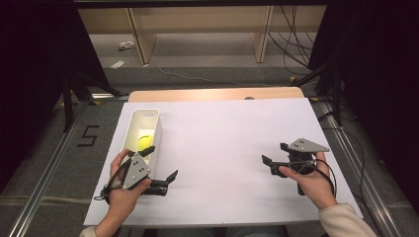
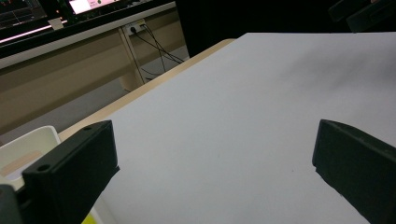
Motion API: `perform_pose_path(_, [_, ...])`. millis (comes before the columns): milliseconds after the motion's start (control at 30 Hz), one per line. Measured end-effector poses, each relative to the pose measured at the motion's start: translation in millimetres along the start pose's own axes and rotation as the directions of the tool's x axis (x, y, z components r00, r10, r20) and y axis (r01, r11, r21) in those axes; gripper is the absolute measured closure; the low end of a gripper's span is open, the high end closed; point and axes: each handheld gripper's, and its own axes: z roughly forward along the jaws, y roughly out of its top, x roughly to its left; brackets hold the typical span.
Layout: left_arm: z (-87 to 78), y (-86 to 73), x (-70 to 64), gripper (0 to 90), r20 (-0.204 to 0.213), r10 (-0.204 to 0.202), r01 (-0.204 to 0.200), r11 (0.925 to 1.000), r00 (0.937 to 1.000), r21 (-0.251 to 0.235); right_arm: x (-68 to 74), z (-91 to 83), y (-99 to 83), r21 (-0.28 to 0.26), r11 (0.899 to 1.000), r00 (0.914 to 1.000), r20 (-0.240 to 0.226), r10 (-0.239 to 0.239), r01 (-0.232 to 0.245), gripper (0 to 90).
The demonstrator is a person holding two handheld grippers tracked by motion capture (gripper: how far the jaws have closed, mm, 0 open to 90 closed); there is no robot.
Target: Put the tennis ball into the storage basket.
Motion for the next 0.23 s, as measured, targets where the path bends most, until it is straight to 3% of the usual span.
perform_pose_path(233, [0.6, 0.3, -0.2, 0.0, 0.003, -0.003, 0.003, 1.0, 1.0, 0.0, 0.7, 0.6, -1.3, -0.015, 1.0, 0.9999, -0.005, 0.012, -0.012, 17.2])
